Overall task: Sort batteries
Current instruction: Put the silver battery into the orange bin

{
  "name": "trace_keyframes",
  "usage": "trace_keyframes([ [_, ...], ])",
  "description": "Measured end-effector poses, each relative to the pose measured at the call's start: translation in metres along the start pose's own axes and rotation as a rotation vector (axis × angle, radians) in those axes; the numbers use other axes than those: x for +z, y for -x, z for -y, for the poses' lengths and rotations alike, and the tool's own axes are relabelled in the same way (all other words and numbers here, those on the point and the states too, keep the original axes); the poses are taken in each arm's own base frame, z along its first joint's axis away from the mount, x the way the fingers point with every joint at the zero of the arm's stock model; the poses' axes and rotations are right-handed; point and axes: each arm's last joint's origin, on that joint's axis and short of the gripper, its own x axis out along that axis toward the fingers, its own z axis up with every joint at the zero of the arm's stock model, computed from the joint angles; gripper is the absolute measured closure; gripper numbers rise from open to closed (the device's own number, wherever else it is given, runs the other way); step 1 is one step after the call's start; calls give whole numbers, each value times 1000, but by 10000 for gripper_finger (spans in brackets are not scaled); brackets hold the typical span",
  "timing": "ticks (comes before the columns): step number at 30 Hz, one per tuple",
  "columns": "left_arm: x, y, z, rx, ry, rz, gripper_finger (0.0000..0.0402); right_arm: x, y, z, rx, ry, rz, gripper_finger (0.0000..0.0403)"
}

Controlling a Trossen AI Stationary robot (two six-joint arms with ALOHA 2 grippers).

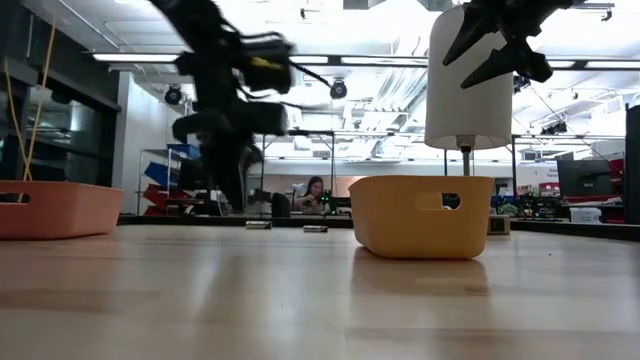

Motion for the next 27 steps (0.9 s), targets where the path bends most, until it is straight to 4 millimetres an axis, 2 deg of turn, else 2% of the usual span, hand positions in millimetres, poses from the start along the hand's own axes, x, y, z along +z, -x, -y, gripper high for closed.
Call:
trace_keyframes([
  [4, -38, 34, -18, 150, 320, 129, 399, 0, 0, 0, -4, 0, 7, 194],
  [7, -65, 56, -15, 219, 606, 194, 400, 0, 0, 0, -7, 0, 11, 194],
  [9, -81, 65, -4, 221, 771, 184, 400, 0, 0, 0, -7, 0, 11, 194],
  [12, -99, 76, 19, 224, 910, 132, 397, 0, 0, 0, -6, 1, 10, 194],
  [16, -122, 92, 49, 334, 1081, 42, 397, 0, 0, 0, -3, 7, 4, 194],
  [20, -132, 105, 66, 353, 1151, 105, 398, 0, 0, 0, -3, 10, 4, 194],
  [24, -128, 112, 70, 333, 1170, 225, 400, 0, 0, 0, -3, 14, 4, 194],
  [27, -112, 109, 64, 298, 1005, 313, 398, 0, 0, 0, -3, 17, 4, 194],
])
